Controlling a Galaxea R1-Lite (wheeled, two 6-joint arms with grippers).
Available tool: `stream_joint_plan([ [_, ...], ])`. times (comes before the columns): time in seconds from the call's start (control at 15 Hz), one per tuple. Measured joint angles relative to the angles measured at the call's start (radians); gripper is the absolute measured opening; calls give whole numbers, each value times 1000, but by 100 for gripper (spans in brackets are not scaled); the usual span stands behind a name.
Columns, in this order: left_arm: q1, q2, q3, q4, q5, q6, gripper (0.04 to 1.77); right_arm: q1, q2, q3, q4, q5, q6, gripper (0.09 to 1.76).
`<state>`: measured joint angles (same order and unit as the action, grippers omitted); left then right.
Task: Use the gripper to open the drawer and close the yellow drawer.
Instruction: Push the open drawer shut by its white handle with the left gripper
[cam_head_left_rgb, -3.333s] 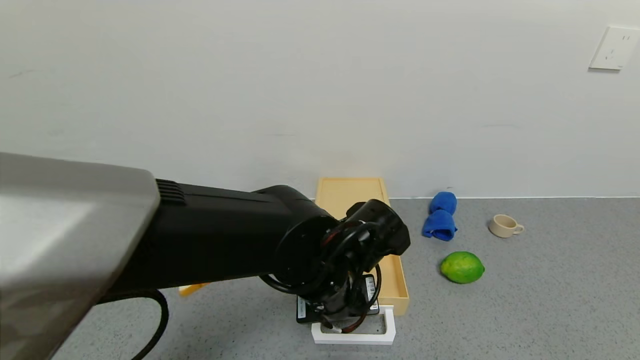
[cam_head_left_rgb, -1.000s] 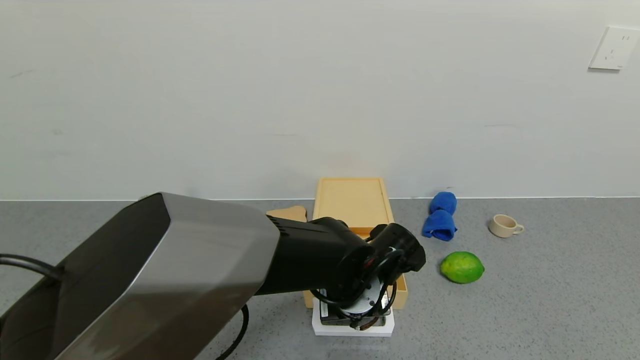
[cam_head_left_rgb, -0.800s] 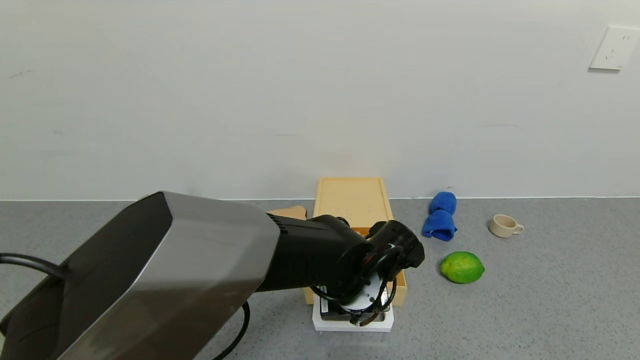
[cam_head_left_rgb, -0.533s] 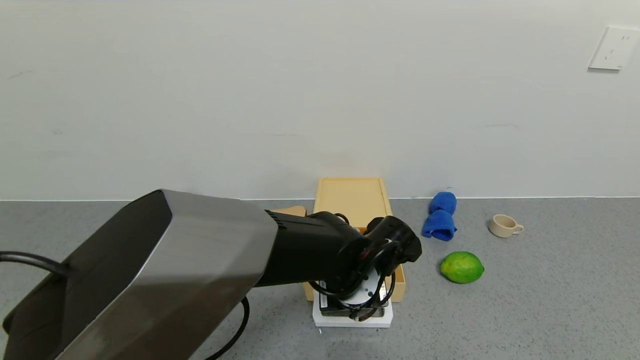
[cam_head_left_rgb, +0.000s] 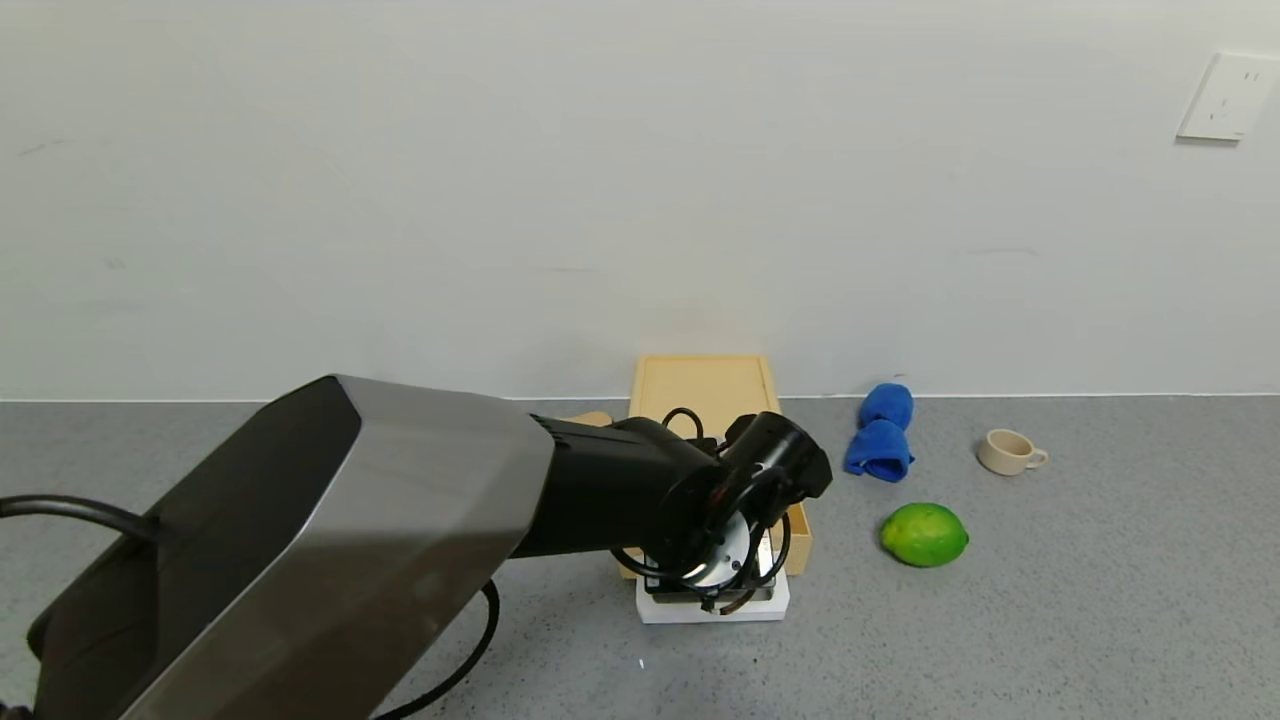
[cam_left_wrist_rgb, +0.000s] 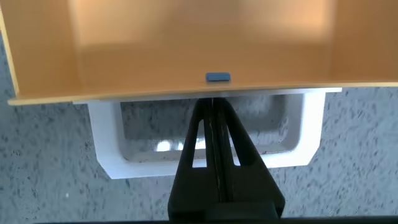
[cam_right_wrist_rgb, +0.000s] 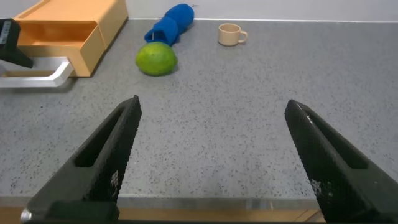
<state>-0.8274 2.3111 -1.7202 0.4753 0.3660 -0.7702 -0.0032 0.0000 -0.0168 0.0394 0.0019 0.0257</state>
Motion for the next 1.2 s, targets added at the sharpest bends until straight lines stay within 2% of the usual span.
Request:
stream_joint_plan([
  [0.87, 88, 73, -163, -4, -2, 116, 11, 0, 0, 0, 0, 1, 0, 170],
  [1.2, 121, 100, -190, -89, -3, 194, 11, 0, 0, 0, 0, 1, 0, 170],
])
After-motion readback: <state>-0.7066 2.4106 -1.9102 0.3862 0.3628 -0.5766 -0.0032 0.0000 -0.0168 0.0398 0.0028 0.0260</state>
